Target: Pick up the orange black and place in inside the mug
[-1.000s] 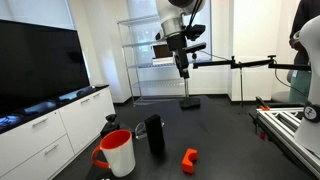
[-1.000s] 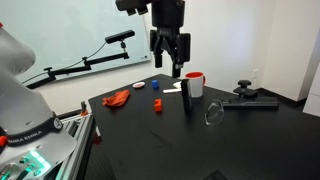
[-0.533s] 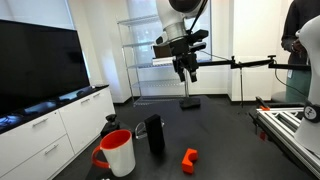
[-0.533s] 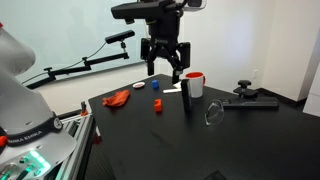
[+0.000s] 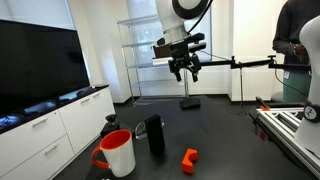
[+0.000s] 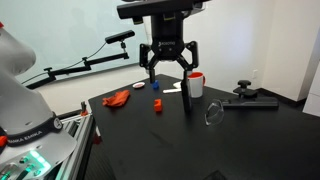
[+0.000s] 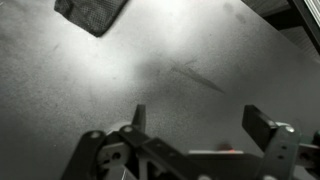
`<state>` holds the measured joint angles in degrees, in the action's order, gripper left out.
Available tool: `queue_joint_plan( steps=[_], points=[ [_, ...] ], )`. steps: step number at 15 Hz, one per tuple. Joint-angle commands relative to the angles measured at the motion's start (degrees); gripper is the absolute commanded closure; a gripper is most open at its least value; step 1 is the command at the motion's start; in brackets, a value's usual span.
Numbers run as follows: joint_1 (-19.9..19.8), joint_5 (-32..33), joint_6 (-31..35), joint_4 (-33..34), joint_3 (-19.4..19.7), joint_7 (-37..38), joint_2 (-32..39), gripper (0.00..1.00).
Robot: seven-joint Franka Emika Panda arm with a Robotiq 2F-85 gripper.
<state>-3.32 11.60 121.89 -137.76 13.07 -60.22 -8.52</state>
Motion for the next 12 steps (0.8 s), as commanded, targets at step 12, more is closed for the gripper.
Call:
queue_joint_plan(
  steps=[12],
  points=[
    [2.59,3.82,13.29,-5.75,-8.34,-4.83,-1.51,0.0]
  ],
)
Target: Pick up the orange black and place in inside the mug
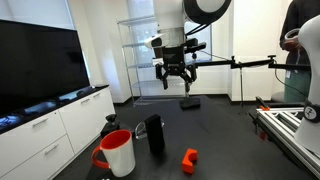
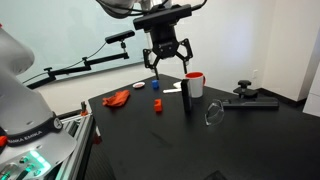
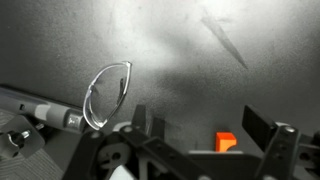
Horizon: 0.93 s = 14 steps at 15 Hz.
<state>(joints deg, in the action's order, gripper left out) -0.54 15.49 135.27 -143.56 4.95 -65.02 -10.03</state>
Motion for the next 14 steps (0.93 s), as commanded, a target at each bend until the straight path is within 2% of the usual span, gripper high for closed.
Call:
queue_joint_plan(
  steps=[1,6,14],
  points=[
    [-0.2,-0.07,-0.1,0.05,-0.17,-0.19,-0.1,0.0],
    [-0.89,-0.4,2.72,-1.06,0.94,-3.83,2.73,0.0],
    [1.6,2.35,6.4,-7.59,-3.37,-4.9,2.3,0.0]
  ],
)
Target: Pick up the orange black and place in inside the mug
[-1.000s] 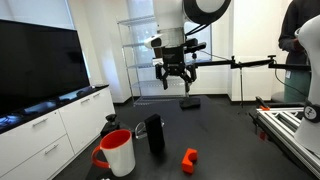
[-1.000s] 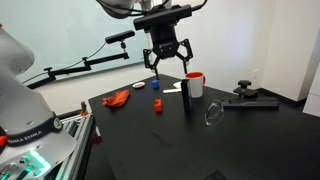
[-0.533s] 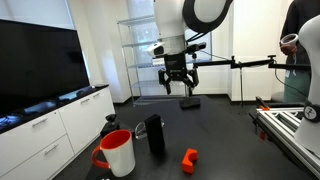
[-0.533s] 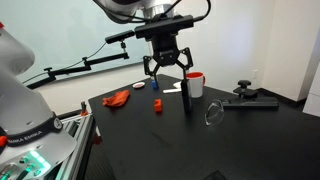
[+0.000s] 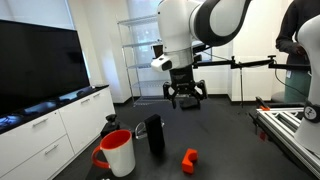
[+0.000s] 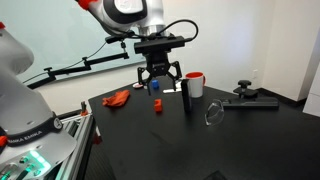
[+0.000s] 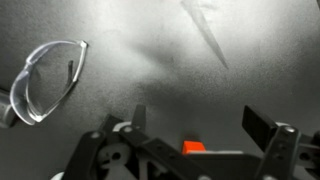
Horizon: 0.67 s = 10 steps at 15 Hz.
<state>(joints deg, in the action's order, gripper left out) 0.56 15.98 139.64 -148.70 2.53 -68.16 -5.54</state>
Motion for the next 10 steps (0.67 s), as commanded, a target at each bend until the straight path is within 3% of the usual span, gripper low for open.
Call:
queue_joint_plan(
  steps=[1,6,10],
  points=[
    [0.88,2.66,3.2,-3.13,-1.65,-0.89,-2.12,0.0],
    [2.48,2.16,10.67,-4.47,-3.99,3.25,-0.17,0.0],
    [3.75,0.48,9.74,-3.21,-5.49,5.28,2.39,0.0]
  ],
)
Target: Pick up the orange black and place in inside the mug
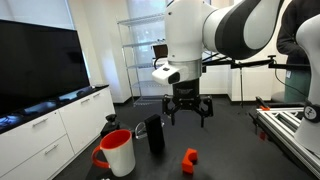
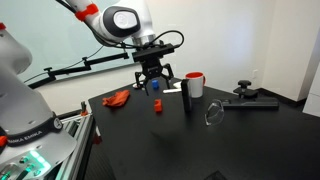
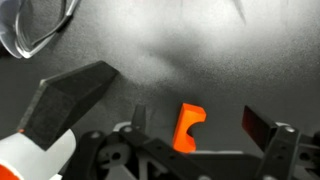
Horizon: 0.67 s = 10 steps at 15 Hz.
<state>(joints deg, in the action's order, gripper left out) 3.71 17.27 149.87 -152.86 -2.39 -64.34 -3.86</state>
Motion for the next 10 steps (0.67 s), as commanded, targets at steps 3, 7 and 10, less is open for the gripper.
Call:
queue_joint_plan(
  steps=[3,7,10],
  points=[
    [0.77,-1.06,-0.83,0.19,-1.04,1.03,1.65,0.0],
    [0.4,-0.88,-1.18,0.49,-0.96,1.93,1.51,0.0],
    [0.06,-4.14,-2.11,1.79,-0.59,5.41,3.19,0.0]
  ],
)
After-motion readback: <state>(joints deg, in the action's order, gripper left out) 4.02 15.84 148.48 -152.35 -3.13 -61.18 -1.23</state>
